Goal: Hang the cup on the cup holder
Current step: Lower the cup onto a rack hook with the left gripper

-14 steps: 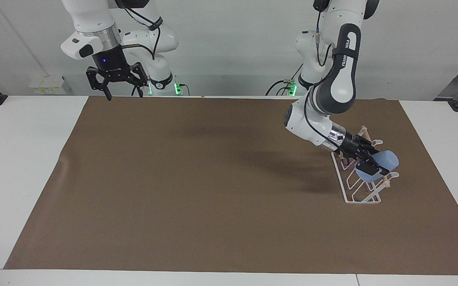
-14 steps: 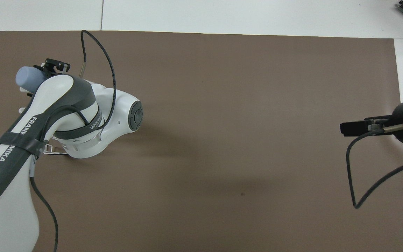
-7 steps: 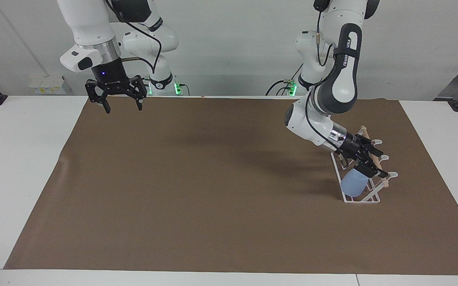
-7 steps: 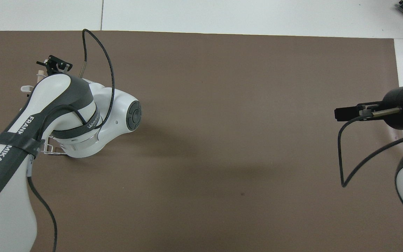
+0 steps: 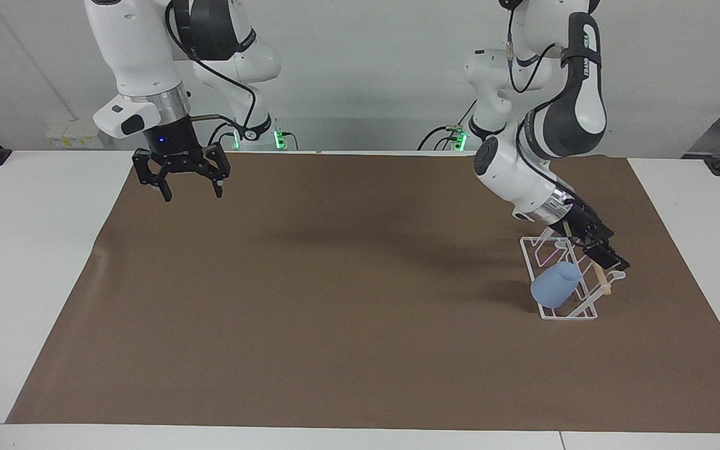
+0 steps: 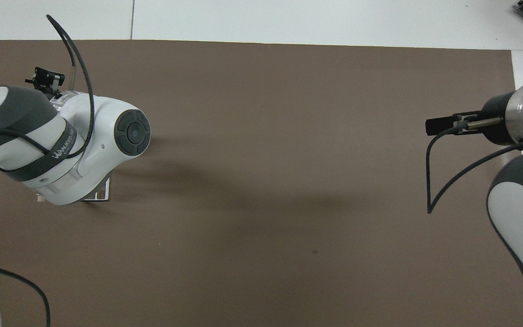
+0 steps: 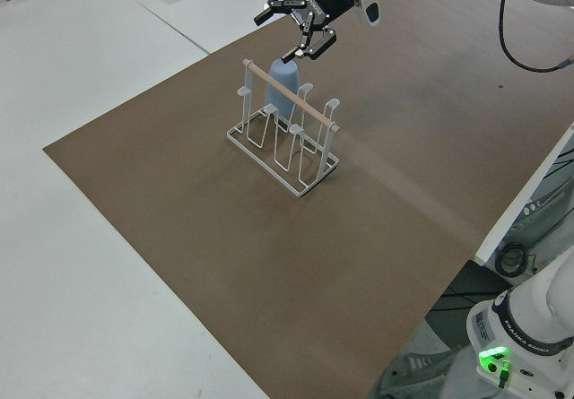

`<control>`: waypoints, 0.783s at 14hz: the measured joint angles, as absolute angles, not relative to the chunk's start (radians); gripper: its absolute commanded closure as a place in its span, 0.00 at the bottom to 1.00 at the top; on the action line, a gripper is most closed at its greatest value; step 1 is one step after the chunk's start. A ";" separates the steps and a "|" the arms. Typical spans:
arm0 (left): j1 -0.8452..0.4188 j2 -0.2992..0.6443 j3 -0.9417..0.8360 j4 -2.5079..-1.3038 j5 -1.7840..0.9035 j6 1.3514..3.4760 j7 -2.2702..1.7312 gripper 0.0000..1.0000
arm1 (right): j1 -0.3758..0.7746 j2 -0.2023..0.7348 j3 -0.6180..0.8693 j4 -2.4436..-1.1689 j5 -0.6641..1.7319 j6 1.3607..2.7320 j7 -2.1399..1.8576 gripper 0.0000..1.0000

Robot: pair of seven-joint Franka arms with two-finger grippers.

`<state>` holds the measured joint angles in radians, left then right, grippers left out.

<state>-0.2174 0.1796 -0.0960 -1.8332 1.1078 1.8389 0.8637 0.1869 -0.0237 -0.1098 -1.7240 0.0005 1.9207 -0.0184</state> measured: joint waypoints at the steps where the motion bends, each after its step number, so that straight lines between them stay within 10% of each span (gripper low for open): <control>1: -0.217 0.173 -0.095 -1.820 1.058 1.811 0.865 0.00 | 0.185 -0.013 -0.110 -1.722 0.001 1.935 -0.018 0.00; 11: -0.101 0.111 -0.088 -1.670 0.451 1.649 0.863 0.00 | 0.173 0.031 -0.129 -1.718 0.001 1.964 -0.018 0.00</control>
